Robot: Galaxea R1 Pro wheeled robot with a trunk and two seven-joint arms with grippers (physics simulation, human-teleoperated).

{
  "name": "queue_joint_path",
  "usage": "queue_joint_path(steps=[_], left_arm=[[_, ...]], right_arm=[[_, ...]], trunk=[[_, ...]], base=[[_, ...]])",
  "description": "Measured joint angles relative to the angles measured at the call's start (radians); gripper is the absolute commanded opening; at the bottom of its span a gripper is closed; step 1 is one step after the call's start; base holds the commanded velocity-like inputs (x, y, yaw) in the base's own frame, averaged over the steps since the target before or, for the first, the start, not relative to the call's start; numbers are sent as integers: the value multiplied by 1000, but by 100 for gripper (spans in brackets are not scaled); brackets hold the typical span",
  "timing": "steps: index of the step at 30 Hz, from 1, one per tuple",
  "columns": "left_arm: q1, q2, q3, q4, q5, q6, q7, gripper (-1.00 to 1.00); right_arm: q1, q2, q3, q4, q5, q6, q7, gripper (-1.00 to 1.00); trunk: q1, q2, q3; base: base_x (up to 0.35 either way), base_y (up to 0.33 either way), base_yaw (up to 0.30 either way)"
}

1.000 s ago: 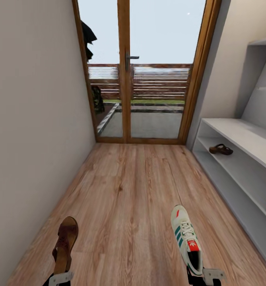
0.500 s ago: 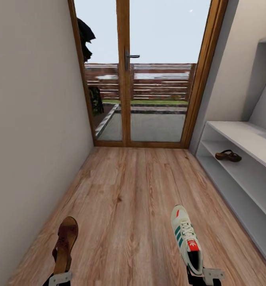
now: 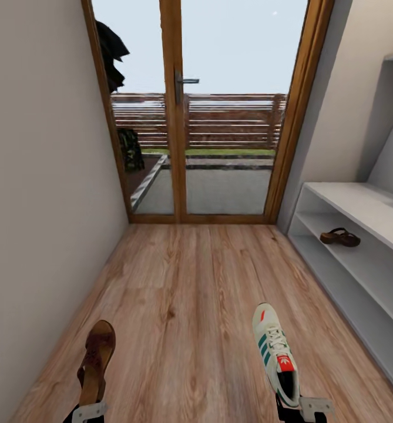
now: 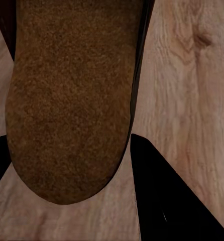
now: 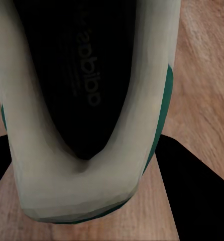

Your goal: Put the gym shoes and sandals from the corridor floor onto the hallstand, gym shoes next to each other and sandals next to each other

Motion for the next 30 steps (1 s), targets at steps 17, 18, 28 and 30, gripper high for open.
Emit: queue_joint_path(steps=[17,18,28,30], left_arm=[[0,0,0,0,0,1,1,-100],[0,0,0,0,-1,1,1,-100],[0,0,0,0,0,0,1,-100],[0,0,0,0,0,0,1,-100]], right_arm=[[0,1,0,1,0,0,0,-100],[0,1,0,1,0,0,0,-100],[0,0,0,0,0,0,0,-100],[0,1,0,0,0,0,0,-100]], trunk=[[0,0,0],[0,0,0],[0,0,0],[0,0,0]], base=[[303,179,-277],[302,177,-279],[306,163,-279],[307,162,-279]])
